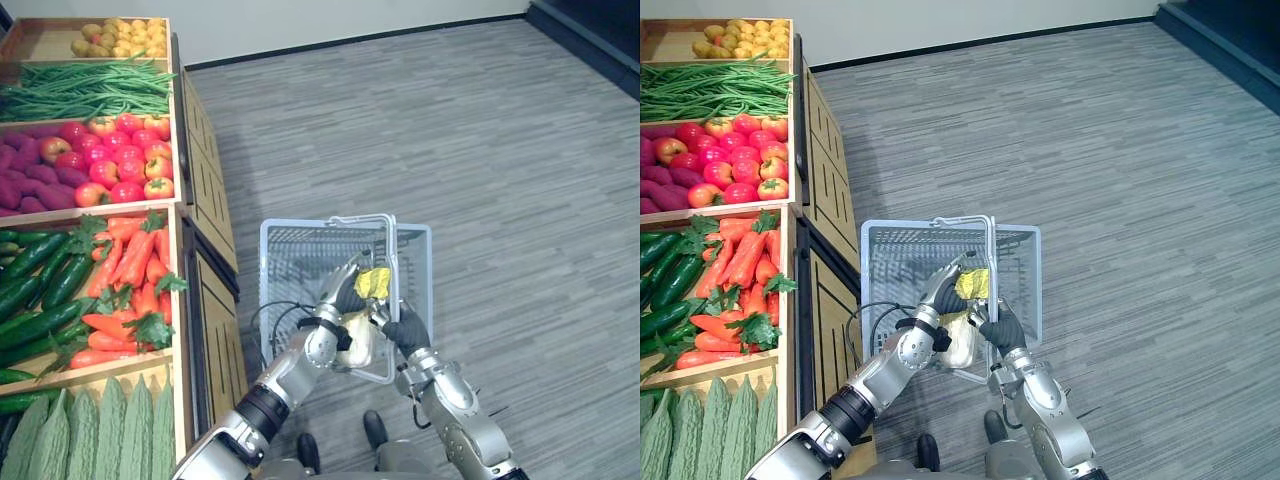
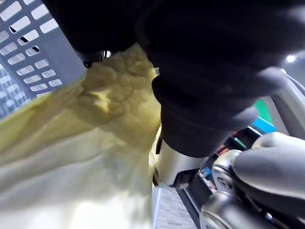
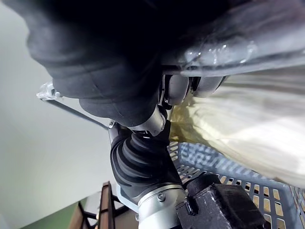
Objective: Pick vegetable in the basket
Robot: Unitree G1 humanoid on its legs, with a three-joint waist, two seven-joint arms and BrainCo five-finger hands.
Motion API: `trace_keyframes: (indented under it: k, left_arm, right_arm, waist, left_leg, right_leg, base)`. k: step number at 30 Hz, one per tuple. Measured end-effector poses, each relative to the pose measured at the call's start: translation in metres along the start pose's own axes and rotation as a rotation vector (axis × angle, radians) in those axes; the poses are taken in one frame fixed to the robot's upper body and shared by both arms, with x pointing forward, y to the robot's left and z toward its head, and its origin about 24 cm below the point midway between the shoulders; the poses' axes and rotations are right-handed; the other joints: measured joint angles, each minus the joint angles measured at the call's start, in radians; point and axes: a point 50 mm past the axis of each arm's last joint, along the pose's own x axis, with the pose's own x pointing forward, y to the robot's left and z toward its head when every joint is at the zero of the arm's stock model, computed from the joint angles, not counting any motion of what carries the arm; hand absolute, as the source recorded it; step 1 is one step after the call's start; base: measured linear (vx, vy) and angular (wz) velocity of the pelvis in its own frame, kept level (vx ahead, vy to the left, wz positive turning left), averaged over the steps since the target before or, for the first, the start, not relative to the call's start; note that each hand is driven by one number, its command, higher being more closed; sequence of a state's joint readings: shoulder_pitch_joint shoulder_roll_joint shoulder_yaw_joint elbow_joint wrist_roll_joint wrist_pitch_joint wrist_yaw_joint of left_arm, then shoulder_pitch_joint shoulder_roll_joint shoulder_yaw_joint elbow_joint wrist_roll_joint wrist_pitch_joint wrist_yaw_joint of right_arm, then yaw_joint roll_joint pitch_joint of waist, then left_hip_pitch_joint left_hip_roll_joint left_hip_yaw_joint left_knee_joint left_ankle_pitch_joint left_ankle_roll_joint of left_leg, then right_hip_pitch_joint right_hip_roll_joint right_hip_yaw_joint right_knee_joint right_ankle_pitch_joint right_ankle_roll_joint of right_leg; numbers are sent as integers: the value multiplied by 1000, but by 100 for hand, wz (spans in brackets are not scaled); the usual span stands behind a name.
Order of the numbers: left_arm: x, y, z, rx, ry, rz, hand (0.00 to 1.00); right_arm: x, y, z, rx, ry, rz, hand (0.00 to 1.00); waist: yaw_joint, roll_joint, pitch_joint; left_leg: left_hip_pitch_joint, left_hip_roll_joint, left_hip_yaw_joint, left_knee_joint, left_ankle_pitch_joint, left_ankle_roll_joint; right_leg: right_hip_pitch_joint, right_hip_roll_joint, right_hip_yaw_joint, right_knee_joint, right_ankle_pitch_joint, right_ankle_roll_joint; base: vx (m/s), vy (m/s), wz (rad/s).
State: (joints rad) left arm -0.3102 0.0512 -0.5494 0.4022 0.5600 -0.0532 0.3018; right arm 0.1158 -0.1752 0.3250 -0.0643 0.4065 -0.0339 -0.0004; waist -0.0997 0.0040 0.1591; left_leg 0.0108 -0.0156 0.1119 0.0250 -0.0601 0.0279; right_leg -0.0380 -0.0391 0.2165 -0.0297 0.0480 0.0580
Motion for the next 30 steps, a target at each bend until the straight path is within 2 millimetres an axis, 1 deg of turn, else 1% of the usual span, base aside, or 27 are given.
trace_keyframes:
  k: [1, 3, 9, 15, 17, 18, 19, 20, 21, 23, 26, 29, 30]
  left_arm:
    - [-2, 0, -2, -7, 8, -1, 0]
    - [-11, -4, -6, -74, 41, -13, 0]
    - [-27, -6, -6, -192, 52, -30, 0]
    - [-32, 7, -10, -235, 64, 28, 0]
    - [-37, 16, -11, -245, 61, 70, 0]
    - [-42, 25, -14, -275, 72, 114, 0]
    - [-43, 27, -15, -282, 77, 126, 0]
    - [-51, 35, -23, -330, 114, 182, 0]
    - [-55, 39, -26, -350, 128, 206, 0]
    - [-69, 52, -39, -429, 183, 297, 0]
    - [-85, 62, -52, -525, 239, 390, 0]
    - [-110, 73, -72, -602, 330, 515, 0]
    - [-114, 74, -76, -608, 348, 535, 0]
  right_arm:
    - [0, 0, 0, -6, -2, -4, 100]
    - [0, -6, 2, -28, -10, -36, 100]
    - [-7, -24, 3, -32, -24, -156, 100]
    - [-22, -47, -1, -60, -3, -282, 100]
    - [-29, -56, -3, -63, 6, -331, 100]
    - [-35, -62, -5, -68, 13, -373, 100]
    - [-36, -64, -5, -70, 15, -382, 100]
    - [-42, -69, -7, -76, 28, -423, 100]
    - [-45, -72, -8, -80, 34, -440, 100]
    - [-54, -80, -9, -91, 41, -499, 100]
    - [-64, -90, -10, -110, 50, -570, 100]
    - [-76, -103, -9, -141, 63, -641, 100]
    - [-77, -105, -10, -145, 66, -653, 100]
  waist:
    - [0, -1, -1]
    - [1, -3, -2]
    - [4, -4, -3]
    - [4, -12, -21]
    - [3, -15, -25]
    - [4, -15, -29]
    - [4, -14, -31]
    - [4, -12, -43]
    - [5, -11, -47]
    - [5, -10, -57]
    - [6, -7, -64]
    - [12, -6, -70]
    - [14, -7, -72]
  left_leg:
    - [2, 0, 0, -4, 2, 0]
    - [4, 0, -4, -12, 5, 0]
    - [5, -1, -26, -11, 7, -3]
    - [6, 0, -36, -18, 15, -7]
    - [7, 0, -43, -26, 21, -8]
    - [6, 0, -49, -28, 23, -8]
    - [7, -1, -50, -29, 23, -9]
    - [9, -1, -55, -35, 26, -10]
    - [13, -1, -56, -42, 30, -9]
    - [22, -1, -60, -66, 41, -15]
    - [25, -1, -67, -79, 43, -17]
    - [40, -1, -72, -87, 44, -18]
    - [41, 0, -72, -88, 44, -18]
  right_leg:
    - [0, 0, 0, 0, 0, 0]
    - [0, 0, -5, -2, 0, 0]
    - [13, -3, -26, -9, 0, 0]
    - [15, -3, -38, -10, -1, 0]
    - [15, -3, -47, -10, -1, 0]
    - [16, -2, -53, -10, -1, 0]
    - [16, -2, -53, -10, -1, 0]
    - [16, -1, -56, -10, -2, 0]
    - [17, -1, -57, -10, -2, 0]
    - [18, -1, -67, -9, -5, -2]
    - [19, -2, -75, -9, -7, -3]
    - [31, -1, -79, -9, -12, -4]
    - [32, -1, -80, -9, -13, -4]
  base:
    - [5, -12, 3]
    - [8, -15, 4]
    - [-1, -16, 11]
    - [-14, -21, 5]
    - [-25, -27, 11]
    - [-21, -21, 9]
    - [-19, -25, 7]
    - [0, 0, 0]
    - [-8, -26, 5]
    - [-9, -18, 10]
    - [-11, -11, 10]
    - [2, -8, 3]
    - [0, 0, 0]
